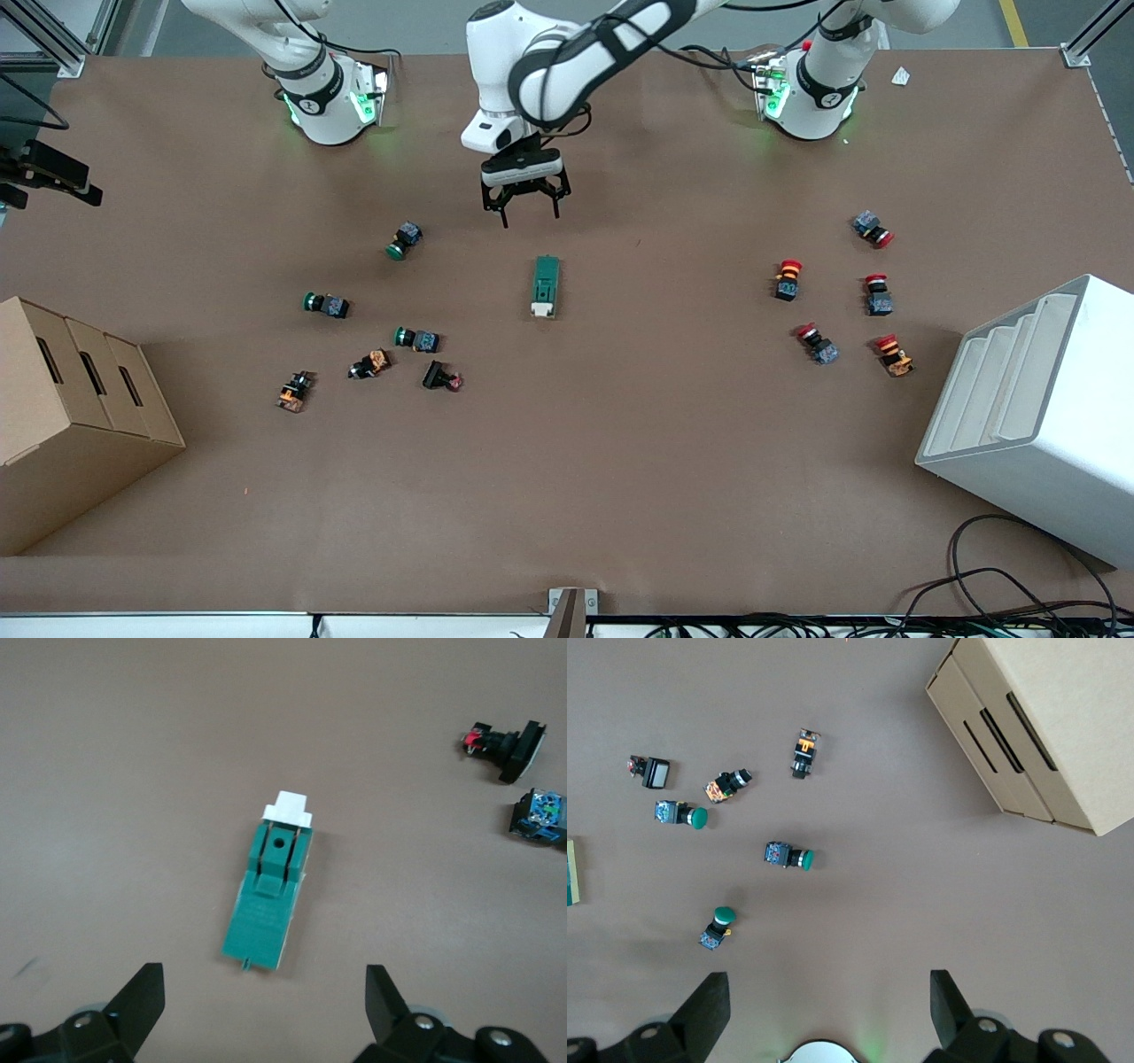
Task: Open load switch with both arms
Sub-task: 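Move the left gripper over the green load switch in the middle, then lower the left gripper onto the switch while the right gripper reaches in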
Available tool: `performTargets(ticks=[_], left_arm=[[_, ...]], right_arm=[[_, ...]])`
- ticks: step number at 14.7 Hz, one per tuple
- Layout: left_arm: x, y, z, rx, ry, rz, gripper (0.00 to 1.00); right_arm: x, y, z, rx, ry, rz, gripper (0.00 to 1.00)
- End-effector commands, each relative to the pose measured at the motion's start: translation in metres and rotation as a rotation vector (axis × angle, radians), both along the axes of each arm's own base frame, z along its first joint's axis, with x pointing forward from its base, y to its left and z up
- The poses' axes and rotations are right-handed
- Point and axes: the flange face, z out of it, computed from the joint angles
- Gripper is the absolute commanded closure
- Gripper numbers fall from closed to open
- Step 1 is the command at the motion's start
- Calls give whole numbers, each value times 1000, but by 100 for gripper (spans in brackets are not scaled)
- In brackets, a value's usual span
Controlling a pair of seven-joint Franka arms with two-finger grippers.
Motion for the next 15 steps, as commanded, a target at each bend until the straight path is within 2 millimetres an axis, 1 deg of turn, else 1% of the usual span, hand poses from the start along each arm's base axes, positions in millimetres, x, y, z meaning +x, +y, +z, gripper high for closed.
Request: performTargets(ticks=[1, 2, 4, 6, 7, 8, 9, 11, 12, 13, 14, 15], left_arm=[[-8, 7, -51, 10, -135, -75, 0], [-9, 10, -65, 5, -166, -89, 0], [-11, 11, -83, -4, -216, -117, 1], [-17, 17, -96, -5, -255, -139, 1], [-19, 22, -101, -11, -284, -158, 1], [-22, 28, -108, -26, -314, -171, 1], [-24, 30, -112, -42, -340, -176, 1], [-16, 42, -123, -21, -392, -197, 1], [-18, 44, -130, -12, -391, -206, 1], [-17, 46, -135, 1, -407, -210, 1], [-15, 48, -138, 10, -426, -213, 1], [-15, 50, -145, 14, -433, -212, 1]], right_arm=[[2, -4, 4, 8, -9, -18, 0], [5, -4, -1, 7, -1, -19, 0], [19, -7, -23, 7, 31, -20, 0], [40, -17, -54, 3, 50, -31, 0], [60, -19, -81, -4, 55, -31, 0], [75, -21, -105, -7, 69, -30, 0], [81, -23, -112, -4, 69, -31, 0], [83, -13, -131, 59, 91, -50, 0], [85, -9, -146, 111, 106, -96, 0], [90, -4, -165, 128, 120, -139, 0], [93, 3, -179, 122, 121, -175, 0], [96, 21, -191, 111, 116, -196, 0]])
